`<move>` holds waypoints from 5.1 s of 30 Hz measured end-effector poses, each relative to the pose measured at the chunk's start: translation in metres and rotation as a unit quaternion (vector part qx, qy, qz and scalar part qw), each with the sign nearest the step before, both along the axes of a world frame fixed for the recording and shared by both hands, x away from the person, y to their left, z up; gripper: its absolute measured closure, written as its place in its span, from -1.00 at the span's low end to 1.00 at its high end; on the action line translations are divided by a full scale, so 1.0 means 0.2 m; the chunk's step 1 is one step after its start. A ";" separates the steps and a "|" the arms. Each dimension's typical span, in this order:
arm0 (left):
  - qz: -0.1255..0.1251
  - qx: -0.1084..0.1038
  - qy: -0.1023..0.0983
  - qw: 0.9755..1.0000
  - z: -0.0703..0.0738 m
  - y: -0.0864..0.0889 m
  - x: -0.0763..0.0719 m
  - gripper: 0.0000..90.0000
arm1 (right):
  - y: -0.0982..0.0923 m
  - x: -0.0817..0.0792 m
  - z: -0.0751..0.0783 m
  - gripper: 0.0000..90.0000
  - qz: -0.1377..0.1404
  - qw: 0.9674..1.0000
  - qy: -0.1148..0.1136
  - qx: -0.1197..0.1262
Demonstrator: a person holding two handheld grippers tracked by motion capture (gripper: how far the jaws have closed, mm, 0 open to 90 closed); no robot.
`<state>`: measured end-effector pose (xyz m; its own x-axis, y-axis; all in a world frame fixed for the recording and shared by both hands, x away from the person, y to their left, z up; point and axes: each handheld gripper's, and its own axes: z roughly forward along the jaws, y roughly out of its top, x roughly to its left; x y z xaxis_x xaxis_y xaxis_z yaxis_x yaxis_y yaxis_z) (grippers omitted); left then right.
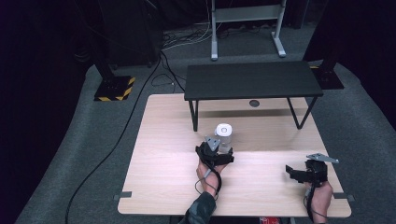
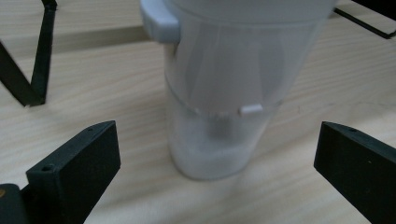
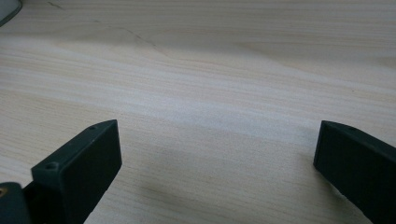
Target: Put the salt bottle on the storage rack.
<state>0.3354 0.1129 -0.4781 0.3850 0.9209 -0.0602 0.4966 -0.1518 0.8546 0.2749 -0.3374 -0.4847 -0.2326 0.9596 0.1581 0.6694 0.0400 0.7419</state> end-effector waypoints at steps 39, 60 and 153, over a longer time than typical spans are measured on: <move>0.014 0.004 -0.035 0.999 -0.01 -0.07 0.11 -0.38 | -0.01 -0.01 0.00 -1.00 0.003 1.000 -0.004 0.004; -0.013 -0.009 -0.057 0.998 0.16 -0.05 0.09 -0.38 | -0.01 0.00 0.00 -1.00 0.002 1.000 -0.002 0.002; -0.111 -0.009 -0.078 0.991 1.03 -0.10 0.47 -0.37 | -0.01 0.00 0.00 -1.00 0.000 1.000 -0.001 0.008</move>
<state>0.4302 0.0936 -0.2728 0.5841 0.8117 0.0013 0.3135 -0.2271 0.9220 0.2741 -0.3401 -0.4853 -0.2334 0.9567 0.1739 0.6678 0.0277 0.7438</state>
